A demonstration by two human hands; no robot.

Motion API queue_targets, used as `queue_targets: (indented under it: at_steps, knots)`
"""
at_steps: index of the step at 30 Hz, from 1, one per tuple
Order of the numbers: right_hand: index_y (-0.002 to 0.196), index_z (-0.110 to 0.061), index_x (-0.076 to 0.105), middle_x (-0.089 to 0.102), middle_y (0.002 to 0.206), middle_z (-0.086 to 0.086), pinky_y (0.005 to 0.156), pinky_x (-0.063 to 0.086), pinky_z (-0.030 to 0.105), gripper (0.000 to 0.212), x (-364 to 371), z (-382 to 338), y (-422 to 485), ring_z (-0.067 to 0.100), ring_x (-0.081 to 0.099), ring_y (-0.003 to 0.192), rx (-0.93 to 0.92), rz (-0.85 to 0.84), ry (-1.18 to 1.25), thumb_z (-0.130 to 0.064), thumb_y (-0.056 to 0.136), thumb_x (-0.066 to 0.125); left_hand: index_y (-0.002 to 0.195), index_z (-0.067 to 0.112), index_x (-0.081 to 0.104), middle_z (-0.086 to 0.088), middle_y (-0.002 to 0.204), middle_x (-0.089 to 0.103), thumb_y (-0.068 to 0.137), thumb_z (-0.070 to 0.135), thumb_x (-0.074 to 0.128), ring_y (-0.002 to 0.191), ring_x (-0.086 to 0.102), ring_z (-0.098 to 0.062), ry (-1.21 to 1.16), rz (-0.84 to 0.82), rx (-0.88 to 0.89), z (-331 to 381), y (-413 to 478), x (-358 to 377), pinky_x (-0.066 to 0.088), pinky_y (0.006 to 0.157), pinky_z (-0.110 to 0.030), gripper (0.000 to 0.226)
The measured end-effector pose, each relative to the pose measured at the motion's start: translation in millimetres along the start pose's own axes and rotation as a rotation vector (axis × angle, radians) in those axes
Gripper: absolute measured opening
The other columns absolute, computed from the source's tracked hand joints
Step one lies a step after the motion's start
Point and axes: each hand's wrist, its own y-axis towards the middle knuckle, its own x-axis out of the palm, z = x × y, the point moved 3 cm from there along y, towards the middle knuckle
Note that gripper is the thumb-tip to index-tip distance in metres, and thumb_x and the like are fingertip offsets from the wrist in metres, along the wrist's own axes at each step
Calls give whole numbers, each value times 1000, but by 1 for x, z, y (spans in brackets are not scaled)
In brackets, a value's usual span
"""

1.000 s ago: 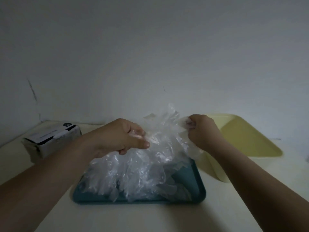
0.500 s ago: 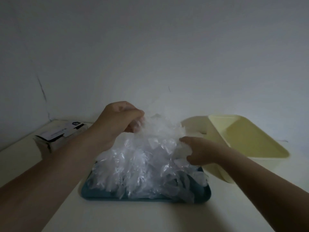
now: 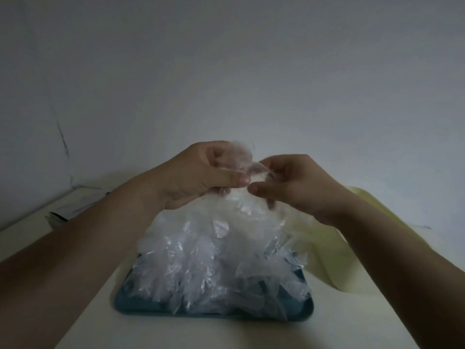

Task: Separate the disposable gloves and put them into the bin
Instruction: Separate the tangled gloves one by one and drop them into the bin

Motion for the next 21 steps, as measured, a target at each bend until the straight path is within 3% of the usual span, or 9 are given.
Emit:
queue_targets:
  at_steps: [2,5,10,12,14,16,18,19,21]
  knots:
    - [95,-4,77,72,70,8,67,57,37,18,-4,14,-7,23,66,63,62,-10,117,-22,90,79,119,14,74,-2,97,74,75,7,87,79,63,-15,-11,47,-53,-9,1,-10,53,65,-25,46]
    - [98,-1,75,65,73,14,64,53,37,31,-1,35,-23,26,60,64,165,-77,322,-30,100,63,107,12,78,-1,90,74,64,15,88,78,62,-16,-108,117,-117,-24,1,-19,49,68,-27,44]
    - [106,5,70,69,92,24,74,51,43,45,12,69,-51,33,62,76,326,-94,570,-36,107,53,97,12,80,-6,87,74,79,13,81,62,61,-11,-317,218,-115,-37,3,-7,52,55,-23,18]
    - [109,12,66,68,95,27,78,52,47,47,12,82,-64,35,61,80,437,-60,558,-34,106,55,99,11,78,-6,85,72,89,13,78,59,58,-11,-295,287,-121,-35,8,1,49,51,-22,9]
    - [114,8,68,72,101,28,82,58,45,36,8,94,-73,36,67,83,513,71,428,-25,105,58,99,10,75,-7,80,69,94,13,75,59,59,-14,-242,311,-129,-31,12,8,49,50,-23,6]
    - [122,-8,71,77,105,12,88,63,41,22,-5,92,-74,24,74,95,411,305,249,-14,104,59,98,9,75,-7,78,70,94,13,75,59,63,-18,-140,300,-138,-27,14,16,52,53,-25,5]
    - [128,-20,69,76,114,-3,98,58,39,32,-19,79,-72,14,70,108,219,487,245,-9,99,58,101,9,75,-6,82,73,95,10,74,56,64,-18,-31,223,-134,-25,12,30,52,51,-27,6]
    - [127,-24,69,75,115,-6,99,56,37,34,-25,68,-69,11,69,110,141,511,299,-14,96,60,102,9,76,-6,84,75,96,10,74,52,62,-17,35,176,-113,-24,10,38,50,47,-26,6]
    - [126,-29,70,76,115,-11,97,55,34,34,-34,50,-57,5,70,108,54,377,323,-36,92,71,101,15,78,-2,90,79,96,12,74,46,54,-14,190,115,-62,-19,7,52,46,43,-25,7]
